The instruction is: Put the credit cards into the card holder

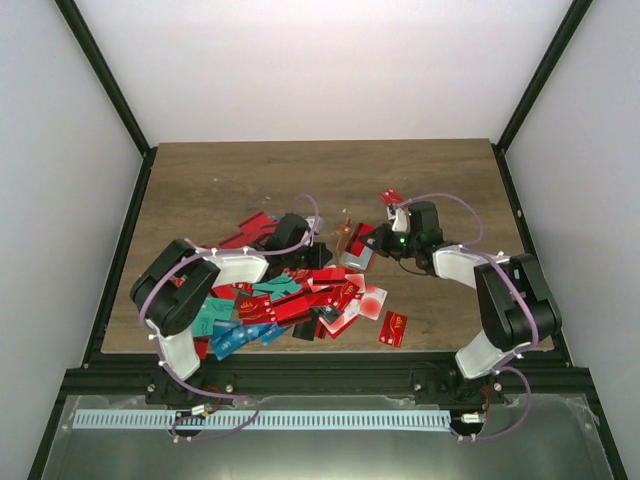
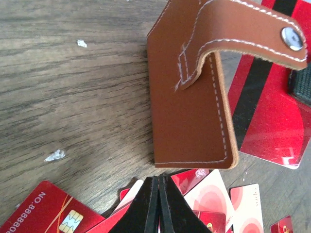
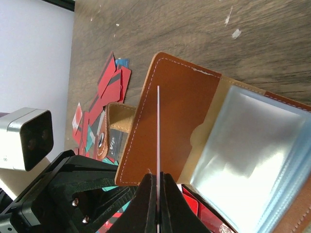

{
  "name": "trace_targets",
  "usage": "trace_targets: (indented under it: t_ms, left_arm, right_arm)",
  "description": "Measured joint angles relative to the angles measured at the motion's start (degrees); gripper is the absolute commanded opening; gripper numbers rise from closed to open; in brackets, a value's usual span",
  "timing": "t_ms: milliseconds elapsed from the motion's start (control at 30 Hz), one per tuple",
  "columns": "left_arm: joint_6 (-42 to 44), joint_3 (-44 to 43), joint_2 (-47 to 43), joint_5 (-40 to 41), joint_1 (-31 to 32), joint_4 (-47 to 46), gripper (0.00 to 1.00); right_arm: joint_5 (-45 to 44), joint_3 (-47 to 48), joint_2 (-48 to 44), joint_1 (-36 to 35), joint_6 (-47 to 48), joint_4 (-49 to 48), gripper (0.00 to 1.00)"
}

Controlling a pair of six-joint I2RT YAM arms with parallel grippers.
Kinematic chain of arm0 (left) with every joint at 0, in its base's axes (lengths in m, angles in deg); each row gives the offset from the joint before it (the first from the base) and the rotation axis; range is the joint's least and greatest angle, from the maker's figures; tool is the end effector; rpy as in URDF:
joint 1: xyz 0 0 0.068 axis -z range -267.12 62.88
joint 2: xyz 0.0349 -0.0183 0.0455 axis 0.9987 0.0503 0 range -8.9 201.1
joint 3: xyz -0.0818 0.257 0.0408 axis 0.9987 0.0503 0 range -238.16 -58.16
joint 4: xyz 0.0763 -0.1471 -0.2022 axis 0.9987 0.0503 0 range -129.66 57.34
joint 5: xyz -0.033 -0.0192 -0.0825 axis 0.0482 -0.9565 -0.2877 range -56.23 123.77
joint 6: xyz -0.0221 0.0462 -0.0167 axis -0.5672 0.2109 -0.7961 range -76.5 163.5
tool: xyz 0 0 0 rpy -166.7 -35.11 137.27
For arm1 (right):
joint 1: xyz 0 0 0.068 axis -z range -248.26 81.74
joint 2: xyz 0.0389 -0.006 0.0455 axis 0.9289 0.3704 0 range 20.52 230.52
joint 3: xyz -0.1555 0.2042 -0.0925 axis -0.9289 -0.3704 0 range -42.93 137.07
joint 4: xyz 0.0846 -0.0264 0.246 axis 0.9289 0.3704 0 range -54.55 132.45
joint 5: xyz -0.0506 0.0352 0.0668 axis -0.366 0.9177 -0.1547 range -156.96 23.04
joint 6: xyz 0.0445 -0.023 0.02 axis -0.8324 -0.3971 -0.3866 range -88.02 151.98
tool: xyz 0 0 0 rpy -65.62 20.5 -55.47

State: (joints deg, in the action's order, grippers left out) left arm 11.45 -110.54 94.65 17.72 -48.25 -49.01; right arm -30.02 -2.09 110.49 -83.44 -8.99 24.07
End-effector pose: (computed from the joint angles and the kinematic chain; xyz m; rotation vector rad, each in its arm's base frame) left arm 0.2764 -0.2353 0.1448 0.3004 2.4410 -0.9187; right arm 0.2903 0.1009 0.1688 0.1484 2.3636 1.2283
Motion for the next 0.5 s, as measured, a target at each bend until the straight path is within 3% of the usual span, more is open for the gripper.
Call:
trace_targets:
  t_ms: [167, 500]
  left_arm:
    - [-1.3, 2.2, 0.3, -3.9, -1.4, -3.2, 0.09]
    - [1.4, 3.8, 0.0, -8.0, -3.1, -4.7, 0.48]
  right_arm:
    - [3.1, 1.4, 3.5, 0.0, 0.0, -2.1, 0.01]
    - [7.0, 6.5, 10.1, 0.0, 0.0, -3.9, 0.01]
